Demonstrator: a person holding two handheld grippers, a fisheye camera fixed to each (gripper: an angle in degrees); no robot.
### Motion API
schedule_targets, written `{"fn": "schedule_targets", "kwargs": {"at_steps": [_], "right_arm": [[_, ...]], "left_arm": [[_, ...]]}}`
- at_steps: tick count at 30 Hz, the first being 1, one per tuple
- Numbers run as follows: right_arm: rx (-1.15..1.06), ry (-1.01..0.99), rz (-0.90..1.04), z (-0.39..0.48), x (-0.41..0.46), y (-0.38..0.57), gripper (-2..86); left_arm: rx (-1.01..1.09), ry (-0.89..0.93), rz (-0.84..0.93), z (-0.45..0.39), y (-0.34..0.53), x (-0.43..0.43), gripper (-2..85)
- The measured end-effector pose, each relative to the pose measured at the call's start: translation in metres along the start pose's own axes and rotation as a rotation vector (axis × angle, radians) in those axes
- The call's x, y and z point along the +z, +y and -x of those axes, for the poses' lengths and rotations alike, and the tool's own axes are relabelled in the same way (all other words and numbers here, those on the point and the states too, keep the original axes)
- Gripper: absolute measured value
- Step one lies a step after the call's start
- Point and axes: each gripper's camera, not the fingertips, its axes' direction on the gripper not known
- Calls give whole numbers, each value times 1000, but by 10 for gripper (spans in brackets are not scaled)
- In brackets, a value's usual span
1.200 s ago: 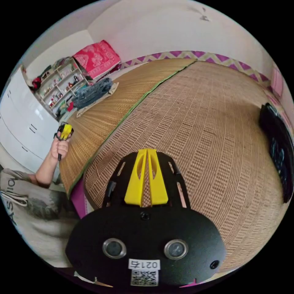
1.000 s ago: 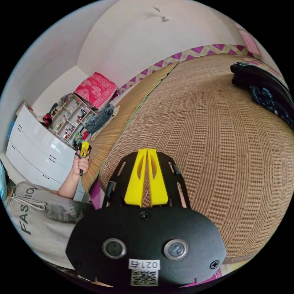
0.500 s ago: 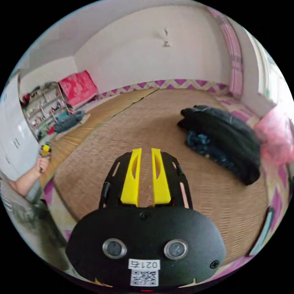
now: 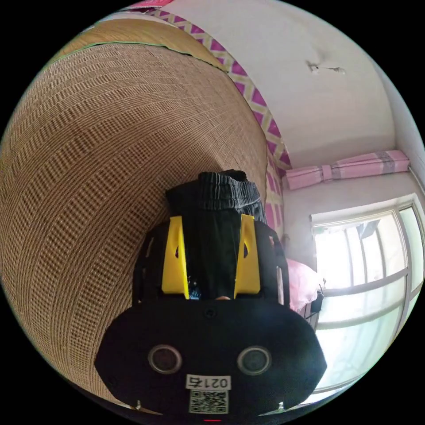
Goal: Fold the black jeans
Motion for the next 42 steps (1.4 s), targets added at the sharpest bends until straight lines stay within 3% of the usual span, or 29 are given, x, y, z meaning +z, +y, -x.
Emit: {"fn": "schedule_targets", "kwargs": {"at_steps": [3,6,8,11,17,21,26,32,34,38,42], "right_arm": [[26,-28,61,-4,7,-15,114],[199,-175,47,-39,0,-14,68],[452,-379,-18,-96,-8,5,56],[686,-513,-100,-165,-26,39,52],[717,-459,-248,-231,-123,69,47],[603,-438,-382,-222,-204,48,44],[329,-565,-567,-95,-305,-22,46],[-86,-805,-489,167,-338,-84,47],[-100,-870,-456,212,-341,-84,50],[-115,-669,-515,263,-362,-59,76],[-55,-813,-525,254,-357,-36,106]], "left_arm": [[-5,2,1,-2,-8,-1,-9],[-4,3,1,-4,-16,-1,-9],[-5,3,1,-6,-23,-2,-9],[-6,3,0,-7,-32,-3,-9],[-10,4,0,-11,-51,-3,-9],[-13,6,4,-13,-64,-2,-9],[-4,4,-9,-20,-79,-2,-9],[117,-8,-24,-73,-87,-2,-9],[155,-43,-34,-98,-82,-8,-9],[150,-143,-99,-123,-67,-36,-9],[146,-146,-164,-129,-58,-50,-9]]}}
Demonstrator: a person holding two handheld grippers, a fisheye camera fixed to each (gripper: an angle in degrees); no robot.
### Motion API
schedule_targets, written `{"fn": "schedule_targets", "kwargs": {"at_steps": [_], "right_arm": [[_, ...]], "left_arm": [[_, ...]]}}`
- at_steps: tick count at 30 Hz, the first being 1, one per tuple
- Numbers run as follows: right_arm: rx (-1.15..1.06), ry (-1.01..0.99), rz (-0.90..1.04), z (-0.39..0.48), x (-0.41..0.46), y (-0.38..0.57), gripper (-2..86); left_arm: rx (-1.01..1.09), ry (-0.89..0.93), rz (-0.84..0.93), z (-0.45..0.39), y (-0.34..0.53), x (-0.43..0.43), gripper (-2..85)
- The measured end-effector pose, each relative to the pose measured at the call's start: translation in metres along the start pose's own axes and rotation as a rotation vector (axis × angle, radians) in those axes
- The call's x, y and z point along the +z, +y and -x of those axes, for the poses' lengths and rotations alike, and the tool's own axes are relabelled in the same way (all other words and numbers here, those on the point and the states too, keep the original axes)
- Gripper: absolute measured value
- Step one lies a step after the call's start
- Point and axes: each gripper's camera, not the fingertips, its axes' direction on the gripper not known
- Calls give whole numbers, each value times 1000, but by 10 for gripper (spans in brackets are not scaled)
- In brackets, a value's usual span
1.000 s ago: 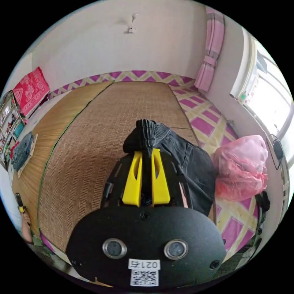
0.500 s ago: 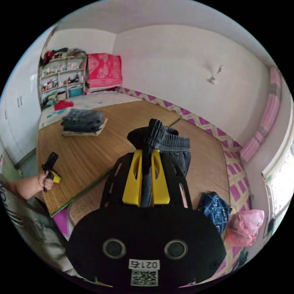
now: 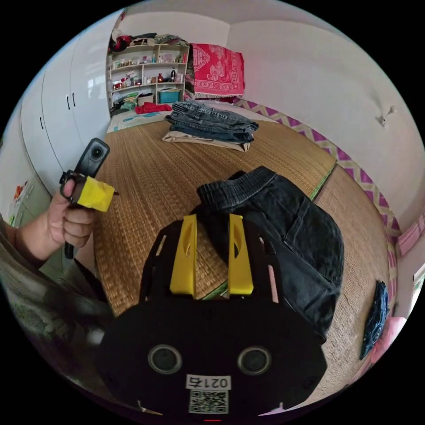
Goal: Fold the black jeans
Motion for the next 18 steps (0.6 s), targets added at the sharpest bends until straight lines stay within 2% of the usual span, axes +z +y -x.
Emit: {"fn": "schedule_targets", "kwargs": {"at_steps": [3,7,10,12,14,18], "right_arm": [[18,14,-59,-8,-15,8,113],[-92,54,22,-4,17,3,125],[-83,66,57,-9,45,2,98],[-21,38,30,-25,47,6,66],[193,-75,-98,-81,22,23,51],[476,-237,-296,-192,-38,75,47]], "left_arm": [[6,-41,-11,-4,-1,3,-9],[12,-69,13,-6,-13,24,-9],[2,-63,29,-7,-22,39,-9],[4,-75,30,-11,-28,46,-9],[4,-115,42,-15,-37,54,-9],[-1,-209,99,-15,-58,82,-9]]}}
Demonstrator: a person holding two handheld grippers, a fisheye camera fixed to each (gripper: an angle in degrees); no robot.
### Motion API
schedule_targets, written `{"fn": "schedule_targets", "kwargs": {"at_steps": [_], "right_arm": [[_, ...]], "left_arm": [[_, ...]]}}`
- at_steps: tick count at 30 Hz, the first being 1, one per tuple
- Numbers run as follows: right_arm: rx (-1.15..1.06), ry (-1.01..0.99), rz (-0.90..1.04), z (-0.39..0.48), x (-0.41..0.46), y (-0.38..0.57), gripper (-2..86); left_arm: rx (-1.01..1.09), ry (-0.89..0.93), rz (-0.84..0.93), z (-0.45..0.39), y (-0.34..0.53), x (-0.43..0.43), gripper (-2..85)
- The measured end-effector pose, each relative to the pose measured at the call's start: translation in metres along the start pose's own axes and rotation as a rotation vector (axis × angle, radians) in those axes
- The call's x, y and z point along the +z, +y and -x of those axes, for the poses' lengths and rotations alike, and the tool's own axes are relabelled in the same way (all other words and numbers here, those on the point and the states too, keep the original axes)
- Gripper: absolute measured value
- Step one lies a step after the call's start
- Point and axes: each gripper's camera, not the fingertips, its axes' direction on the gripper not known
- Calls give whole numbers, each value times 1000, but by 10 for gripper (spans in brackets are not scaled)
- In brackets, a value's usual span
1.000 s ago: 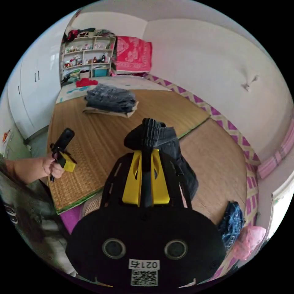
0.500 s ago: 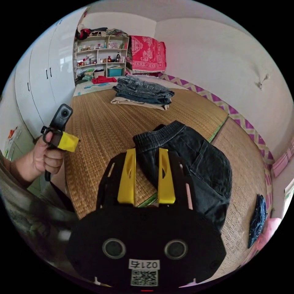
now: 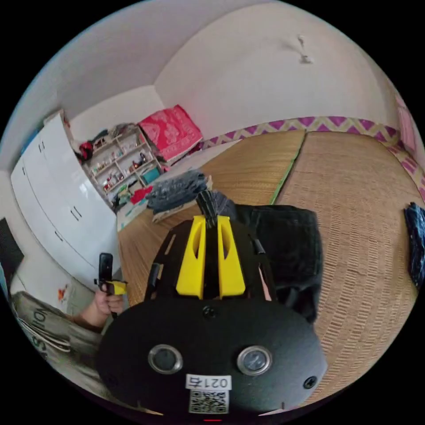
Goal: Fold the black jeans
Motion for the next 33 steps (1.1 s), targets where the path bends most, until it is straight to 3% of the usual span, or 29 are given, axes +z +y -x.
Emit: {"fn": "schedule_targets", "kwargs": {"at_steps": [5,8,14,18,21,26,33], "right_arm": [[236,189,-157,-155,-150,-6,47],[356,420,-176,-231,-212,16,50],[635,620,1,-366,-233,120,22],[524,629,-139,-343,-236,150,3],[320,506,-123,-301,-209,152,8],[128,217,81,-237,-104,125,65],[245,137,352,-251,4,100,118]], "left_arm": [[-2,-205,97,-3,-52,67,-9],[-13,-155,113,0,-76,103,-9],[-19,-114,136,-3,-104,157,-8],[16,-158,186,-15,-121,190,-3],[106,-228,239,-35,-141,224,27],[332,-490,322,-80,-162,281,67],[350,-460,316,-105,-148,282,60]]}}
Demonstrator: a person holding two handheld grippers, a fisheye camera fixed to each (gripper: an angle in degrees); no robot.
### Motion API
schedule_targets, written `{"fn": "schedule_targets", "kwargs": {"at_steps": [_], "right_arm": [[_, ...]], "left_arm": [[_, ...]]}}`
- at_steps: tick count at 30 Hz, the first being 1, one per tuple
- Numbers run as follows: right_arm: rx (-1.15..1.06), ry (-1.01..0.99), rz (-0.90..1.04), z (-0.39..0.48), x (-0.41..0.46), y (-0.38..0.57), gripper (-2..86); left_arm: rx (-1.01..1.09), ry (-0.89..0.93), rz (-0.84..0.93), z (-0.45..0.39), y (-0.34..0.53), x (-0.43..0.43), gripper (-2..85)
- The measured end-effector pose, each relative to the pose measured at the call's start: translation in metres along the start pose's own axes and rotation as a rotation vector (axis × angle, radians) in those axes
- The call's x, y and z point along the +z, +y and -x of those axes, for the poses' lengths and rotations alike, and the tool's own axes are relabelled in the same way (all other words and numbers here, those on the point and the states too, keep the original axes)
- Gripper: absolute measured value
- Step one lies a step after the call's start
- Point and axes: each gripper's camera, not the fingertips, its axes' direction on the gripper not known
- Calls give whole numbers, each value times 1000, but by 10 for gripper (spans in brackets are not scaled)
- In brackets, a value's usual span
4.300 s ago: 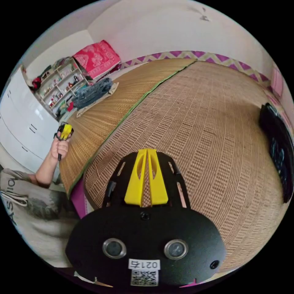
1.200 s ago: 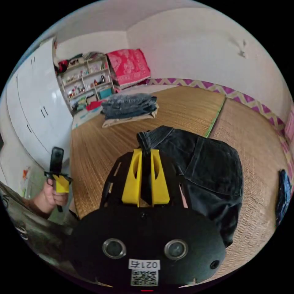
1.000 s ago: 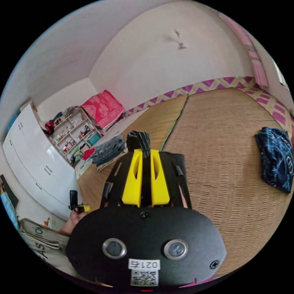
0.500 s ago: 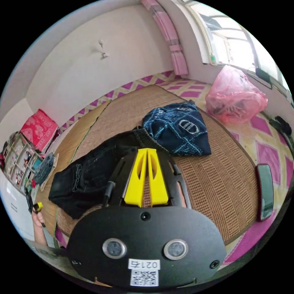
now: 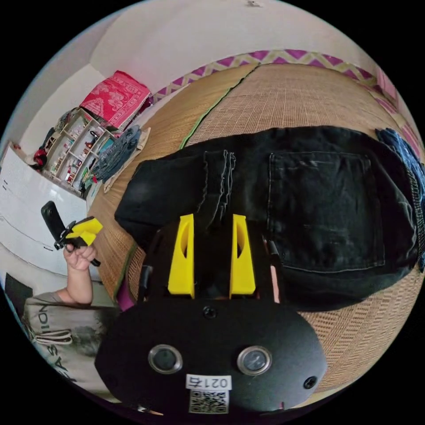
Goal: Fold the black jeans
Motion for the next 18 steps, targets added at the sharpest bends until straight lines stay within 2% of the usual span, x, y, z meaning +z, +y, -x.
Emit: {"fn": "schedule_targets", "kwargs": {"at_steps": [6,9,13,15,18], "right_arm": [[107,-46,22,-20,12,-9,30],[114,-149,-33,-23,-8,-6,9],[82,-349,-101,-3,-43,-6,5],[46,-374,-121,17,-56,-8,5],[-21,-392,-144,54,-72,-14,6]], "left_arm": [[30,-60,36,-10,8,1,62],[73,-130,33,-22,3,7,75],[219,-399,21,-68,-16,26,131],[259,-517,33,-83,-25,39,135],[273,-699,-15,-89,-29,42,39]]}}
